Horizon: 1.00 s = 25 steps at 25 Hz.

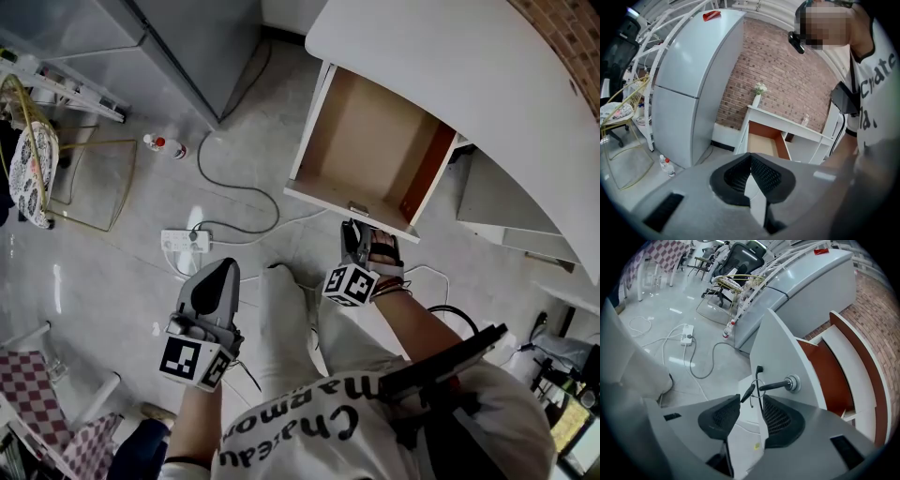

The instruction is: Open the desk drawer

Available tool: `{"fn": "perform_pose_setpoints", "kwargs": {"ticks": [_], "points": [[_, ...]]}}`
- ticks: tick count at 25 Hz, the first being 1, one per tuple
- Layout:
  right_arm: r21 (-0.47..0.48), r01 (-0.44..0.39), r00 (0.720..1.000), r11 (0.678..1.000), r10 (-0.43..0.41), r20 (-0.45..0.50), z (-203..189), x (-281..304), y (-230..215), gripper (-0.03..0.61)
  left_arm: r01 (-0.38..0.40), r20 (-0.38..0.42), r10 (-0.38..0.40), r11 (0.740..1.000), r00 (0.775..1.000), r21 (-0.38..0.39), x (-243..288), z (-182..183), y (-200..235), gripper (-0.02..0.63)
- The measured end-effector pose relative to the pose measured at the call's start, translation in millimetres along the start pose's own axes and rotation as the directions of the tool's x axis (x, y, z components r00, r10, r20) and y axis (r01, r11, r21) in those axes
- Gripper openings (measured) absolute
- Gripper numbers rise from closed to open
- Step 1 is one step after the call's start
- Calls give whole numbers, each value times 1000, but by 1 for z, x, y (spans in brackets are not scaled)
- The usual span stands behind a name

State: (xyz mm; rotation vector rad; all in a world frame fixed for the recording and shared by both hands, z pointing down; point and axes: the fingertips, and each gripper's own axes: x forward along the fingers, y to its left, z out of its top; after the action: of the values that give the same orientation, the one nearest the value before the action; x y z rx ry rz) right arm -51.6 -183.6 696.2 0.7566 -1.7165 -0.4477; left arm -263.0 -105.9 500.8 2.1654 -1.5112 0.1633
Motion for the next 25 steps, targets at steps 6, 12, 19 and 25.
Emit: {"fn": "perform_pose_setpoints", "kwargs": {"ticks": [6, 12, 19, 25], "points": [[55, -91, 996, 994, 92, -19, 0, -35, -5, 143, 23, -1, -23, 1000, 1000, 5, -2, 36, -24, 15], [95, -99, 995, 991, 100, -7, 8, -81, -36, 143, 47, 36, -49, 998, 998, 52, -9, 94, -56, 15], [296, -114, 993, 948, 100, 62, 32, -138, -126, 47, 72, 84, -79, 994, 993, 79, -24, 161, -99, 15], [467, -86, 992, 880, 31, 125, 54, -195, -217, 29, 75, 109, -85, 993, 990, 95, -37, 221, -128, 15]]}}
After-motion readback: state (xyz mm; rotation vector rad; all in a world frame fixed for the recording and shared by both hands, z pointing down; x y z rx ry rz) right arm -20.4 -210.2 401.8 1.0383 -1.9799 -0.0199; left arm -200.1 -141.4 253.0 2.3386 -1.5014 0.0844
